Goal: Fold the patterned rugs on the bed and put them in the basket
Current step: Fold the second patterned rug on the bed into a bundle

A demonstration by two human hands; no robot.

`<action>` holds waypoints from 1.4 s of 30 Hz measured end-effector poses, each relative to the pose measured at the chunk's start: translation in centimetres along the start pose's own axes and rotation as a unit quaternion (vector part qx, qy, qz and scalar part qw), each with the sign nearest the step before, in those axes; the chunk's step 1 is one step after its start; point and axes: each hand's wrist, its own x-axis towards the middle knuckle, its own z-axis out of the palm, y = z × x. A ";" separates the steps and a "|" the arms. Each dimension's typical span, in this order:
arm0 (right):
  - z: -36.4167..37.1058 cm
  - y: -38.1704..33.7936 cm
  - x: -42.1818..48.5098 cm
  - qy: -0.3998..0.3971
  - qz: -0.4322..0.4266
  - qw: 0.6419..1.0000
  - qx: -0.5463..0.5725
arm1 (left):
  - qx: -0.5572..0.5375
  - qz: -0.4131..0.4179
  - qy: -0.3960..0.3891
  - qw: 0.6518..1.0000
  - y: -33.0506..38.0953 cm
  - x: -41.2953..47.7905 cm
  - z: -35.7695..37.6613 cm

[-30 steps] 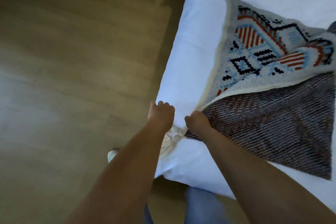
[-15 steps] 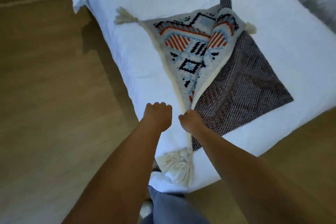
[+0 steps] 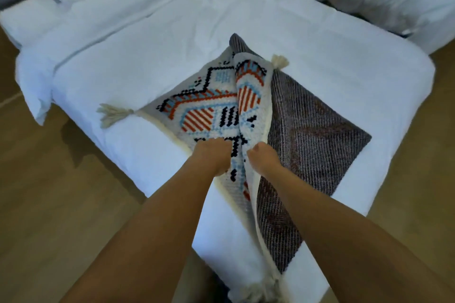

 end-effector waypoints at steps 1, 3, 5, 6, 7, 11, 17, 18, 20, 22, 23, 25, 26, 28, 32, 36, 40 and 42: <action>-0.6 -0.6 0.5 0.007 0.001 1.000 0.009 | 0.005 0.008 0.002 1.000 -0.3 1.2 -0.7; -1.6 -1.6 3.0 0.022 0.001 0.999 0.044 | 0.007 0.021 0.000 1.000 -1.2 4.3 -2.2; -1.8 -2.2 5.1 0.033 0.018 0.996 0.084 | 0.009 0.036 -0.002 0.999 -2.4 7.7 -3.2; -1.7 -2.1 6.2 0.039 0.022 0.993 0.105 | 0.010 0.047 -0.001 0.999 -3.0 9.2 -3.5; -1.7 -2.3 7.7 0.051 0.032 0.990 0.126 | 0.012 0.059 -0.004 0.998 -3.8 11.1 -3.8; -2.0 -3.8 13.9 0.096 0.082 0.974 0.186 | 0.023 0.118 -0.031 0.992 -6.5 18.8 -4.0; -3.6 -7.2 24.2 0.208 0.152 0.942 0.214 | -0.017 0.200 -0.066 0.977 -9.4 29.8 -4.6; -4.1 -7.7 26.0 0.233 0.167 0.931 0.224 | -0.031 0.209 -0.061 0.976 -9.7 31.3 -4.8; -5.0 -8.3 29.4 0.268 0.208 0.908 0.247 | -0.048 0.229 -0.042 0.971 -10.1 34.1 -4.9; -5.6 -8.1 31.9 0.267 0.236 0.899 0.254 | -0.045 0.235 -0.024 0.971 -10.3 35.8 -4.8; -5.7 -7.9 33.2 0.260 0.252 0.896 0.255 | -0.048 0.235 -0.022 0.971 -10.4 36.5 -4.6; -5.9 -7.6 34.7 0.233 0.274 0.890 0.279 | -0.068 0.234 -0.025 0.969 -10.8 37.5 -4.0; -5.9 -7.6 35.2 0.216 0.283 0.886 0.297 | -0.077 0.237 -0.024 0.968 -11.1 37.8 -3.7; -5.7 -7.9 35.6 0.192 0.297 0.879 0.318 | -0.094 0.237 -0.022 0.967 -11.4 38.2 -3.3; -4.9 -9.8 34.9 0.207 0.250 0.884 0.336 | -0.267 0.156 -0.040 0.950 -11.2 38.3 -3.4; -3.0 -13.4 31.7 0.190 0.133 0.905 0.355 | -0.470 0.005 -0.038 0.882 -12.2 37.0 -4.5; 0.2 -17.6 26.4 0.119 0.003 0.957 0.263 | -0.602 -0.129 -0.021 0.788 -15.0 33.2 -5.6; 2.5 -19.4 24.0 0.073 -0.065 0.980 0.172 | -0.658 -0.169 -0.047 0.733 -17.3 31.0 -5.8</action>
